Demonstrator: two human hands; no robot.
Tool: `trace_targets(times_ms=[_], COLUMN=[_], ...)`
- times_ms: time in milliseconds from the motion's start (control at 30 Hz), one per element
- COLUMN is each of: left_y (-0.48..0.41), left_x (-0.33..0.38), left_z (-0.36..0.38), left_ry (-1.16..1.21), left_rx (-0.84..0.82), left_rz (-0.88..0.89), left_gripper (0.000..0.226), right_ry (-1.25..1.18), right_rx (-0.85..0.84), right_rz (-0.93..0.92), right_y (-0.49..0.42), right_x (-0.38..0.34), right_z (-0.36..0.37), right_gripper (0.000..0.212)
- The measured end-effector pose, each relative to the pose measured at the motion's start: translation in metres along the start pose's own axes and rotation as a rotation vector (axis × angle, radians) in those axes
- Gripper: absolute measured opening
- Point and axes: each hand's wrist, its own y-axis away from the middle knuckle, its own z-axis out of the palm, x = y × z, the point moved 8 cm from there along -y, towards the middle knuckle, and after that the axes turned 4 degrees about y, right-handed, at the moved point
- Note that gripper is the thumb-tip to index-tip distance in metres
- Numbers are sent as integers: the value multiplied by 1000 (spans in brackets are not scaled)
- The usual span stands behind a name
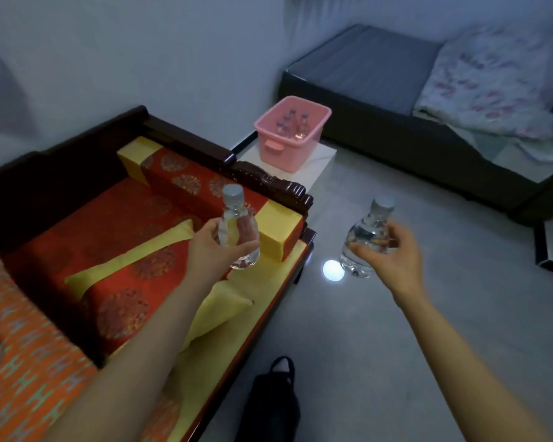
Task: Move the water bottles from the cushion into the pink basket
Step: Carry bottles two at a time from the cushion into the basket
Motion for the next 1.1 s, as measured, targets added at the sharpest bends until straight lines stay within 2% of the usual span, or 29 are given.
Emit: trace_targets(times_ms=[167,467,633,733,867,1100], left_y=[-67,-197,-264,-308,-356,-420], left_x=[0,39,61,72,80,81], left_z=[59,169,223,256,297,354], left_ry=[-22,-1,-26,-12,12,88], left_rx=[-33,-60,-97,-37,81,264], left_rz=[-44,-59,-69,-78,-124,-208], left_gripper=[51,49,60,67,60,66], right_ry=[30,67,42,34,21,-3], right_rx=[-20,-57,-60,-103,-150,-331], right_rz=[4,-20,-2,-9,-31,-130], right_y=[-80,-256,-339,-402,-492,-627], right_x=[29,45,64,79,97,75], right_z=[2,-5,-13,-11,0,30], right_gripper=[59,55,54,53,56,56])
